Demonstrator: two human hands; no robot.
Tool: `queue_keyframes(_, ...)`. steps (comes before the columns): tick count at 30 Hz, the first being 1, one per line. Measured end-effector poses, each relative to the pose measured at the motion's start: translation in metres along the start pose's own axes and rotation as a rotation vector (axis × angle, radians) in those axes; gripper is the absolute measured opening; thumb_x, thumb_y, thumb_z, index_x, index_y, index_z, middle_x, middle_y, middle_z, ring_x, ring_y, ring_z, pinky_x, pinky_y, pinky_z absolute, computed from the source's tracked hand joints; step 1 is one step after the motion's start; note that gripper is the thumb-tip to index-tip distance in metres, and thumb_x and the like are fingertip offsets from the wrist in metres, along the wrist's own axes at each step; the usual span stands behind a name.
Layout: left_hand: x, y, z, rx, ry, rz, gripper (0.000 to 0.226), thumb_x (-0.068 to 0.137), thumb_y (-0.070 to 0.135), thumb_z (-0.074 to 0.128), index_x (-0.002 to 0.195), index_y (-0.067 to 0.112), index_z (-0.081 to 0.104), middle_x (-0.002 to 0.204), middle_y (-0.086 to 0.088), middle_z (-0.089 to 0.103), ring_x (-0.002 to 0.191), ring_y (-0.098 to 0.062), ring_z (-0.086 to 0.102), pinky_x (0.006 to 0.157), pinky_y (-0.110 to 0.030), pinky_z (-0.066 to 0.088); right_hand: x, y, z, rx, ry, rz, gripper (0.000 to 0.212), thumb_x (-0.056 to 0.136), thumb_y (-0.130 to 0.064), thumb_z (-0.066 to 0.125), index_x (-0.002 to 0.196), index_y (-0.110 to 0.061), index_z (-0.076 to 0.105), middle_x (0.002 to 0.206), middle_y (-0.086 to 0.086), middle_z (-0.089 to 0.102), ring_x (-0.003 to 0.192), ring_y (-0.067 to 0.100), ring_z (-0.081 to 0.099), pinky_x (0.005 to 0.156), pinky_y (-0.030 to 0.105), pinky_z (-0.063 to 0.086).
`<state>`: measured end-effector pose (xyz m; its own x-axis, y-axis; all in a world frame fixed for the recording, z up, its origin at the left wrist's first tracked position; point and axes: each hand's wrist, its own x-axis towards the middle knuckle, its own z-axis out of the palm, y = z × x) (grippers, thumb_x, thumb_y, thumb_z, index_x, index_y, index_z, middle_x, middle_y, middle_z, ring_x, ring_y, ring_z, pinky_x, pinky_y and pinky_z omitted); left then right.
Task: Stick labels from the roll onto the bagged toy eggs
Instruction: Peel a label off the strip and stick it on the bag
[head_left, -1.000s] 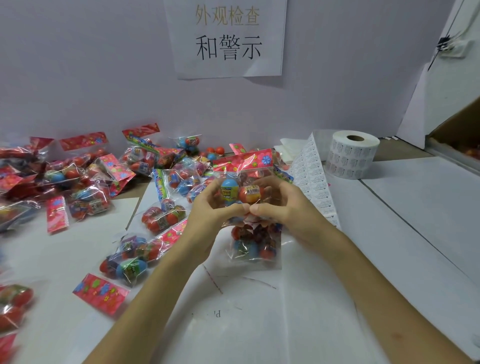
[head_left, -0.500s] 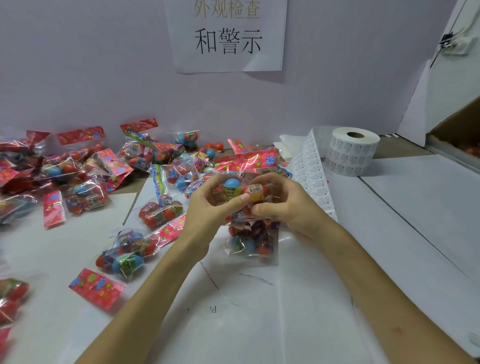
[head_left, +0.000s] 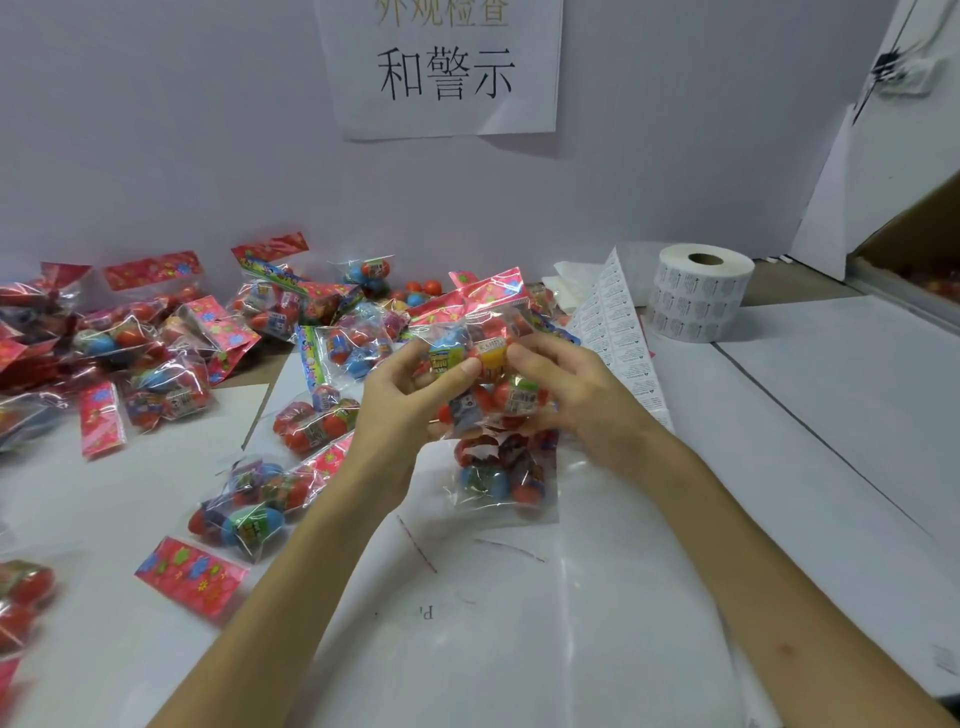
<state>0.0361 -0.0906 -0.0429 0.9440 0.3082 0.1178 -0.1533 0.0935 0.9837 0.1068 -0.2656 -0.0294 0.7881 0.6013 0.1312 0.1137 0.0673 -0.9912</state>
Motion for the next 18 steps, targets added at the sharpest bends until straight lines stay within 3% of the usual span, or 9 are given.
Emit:
queue_keyframes(2, -0.0001, 0.0004, -0.0002, 0.005, 0.000, -0.007, 0.044, 0.067, 0.036, 0.080, 0.105, 0.030, 0.059, 0.091, 0.010, 0.079, 0.094, -0.022, 0.078, 0.067, -0.031, 0.063, 0.0002, -0.0013, -0.0009, 0.032, 0.011, 0.021, 0.037, 0.092, -0.041, 0.064, 0.118, -0.015, 0.068, 0.122, 0.014, 0.069, 0.109, 0.025, 0.071, 0.078, 0.043, 0.062)
queue_keyframes(5, 0.0005, 0.0002, -0.0010, 0.006, 0.023, -0.010, 0.043, 0.066, 0.038, 0.079, 0.102, 0.029, 0.058, 0.090, 0.010, 0.079, 0.093, -0.020, 0.078, 0.069, -0.034, 0.065, -0.0006, -0.0009, -0.0017, 0.053, 0.018, 0.021, 0.031, 0.088, -0.035, 0.067, 0.113, -0.016, 0.069, 0.117, 0.017, 0.068, 0.102, 0.024, 0.072, 0.071, 0.034, 0.060)
queue_keyframes(9, -0.0006, 0.0018, -0.0007, -0.034, 0.060, -0.034, 0.091, 0.063, 0.040, 0.081, 0.143, 0.013, 0.047, 0.120, -0.010, 0.069, 0.098, -0.024, 0.077, 0.075, -0.036, 0.064, 0.0004, -0.0013, -0.0023, 0.064, 0.025, 0.026, 0.034, 0.084, -0.036, 0.067, 0.112, -0.018, 0.069, 0.112, 0.015, 0.069, 0.097, 0.023, 0.072, 0.067, 0.029, 0.057)
queue_keyframes(12, -0.0012, 0.0031, -0.0003, -0.054, 0.067, -0.044, 0.107, 0.062, 0.042, 0.081, 0.153, 0.007, 0.039, 0.133, -0.014, 0.063, 0.102, -0.025, 0.076, 0.084, -0.043, 0.064, 0.0020, -0.0018, -0.0045, 0.051, 0.041, 0.051, 0.043, 0.084, -0.045, 0.062, 0.117, -0.017, 0.067, 0.113, 0.010, 0.072, 0.101, 0.027, 0.072, 0.074, 0.037, 0.057)
queue_keyframes(15, -0.0009, 0.0032, -0.0010, -0.092, 0.079, -0.068, 0.104, 0.063, 0.040, 0.082, 0.153, 0.008, 0.040, 0.135, -0.016, 0.063, 0.101, -0.025, 0.076, 0.086, -0.043, 0.063, 0.0024, -0.0001, -0.0060, 0.037, 0.042, 0.031, 0.038, 0.083, -0.042, 0.065, 0.114, -0.018, 0.069, 0.109, 0.007, 0.073, 0.103, 0.029, 0.071, 0.074, 0.036, 0.056)
queue_keyframes(18, 0.0005, 0.0022, -0.0026, -0.111, 0.060, -0.073, 0.095, 0.068, 0.030, 0.083, 0.150, 0.006, 0.042, 0.117, -0.008, 0.076, 0.098, -0.026, 0.077, 0.080, -0.038, 0.064, 0.0005, 0.0006, -0.0052, 0.030, 0.053, -0.027, 0.024, 0.079, -0.039, 0.076, 0.101, -0.029, 0.074, 0.096, -0.003, 0.074, 0.095, 0.019, 0.073, 0.070, 0.028, 0.057)
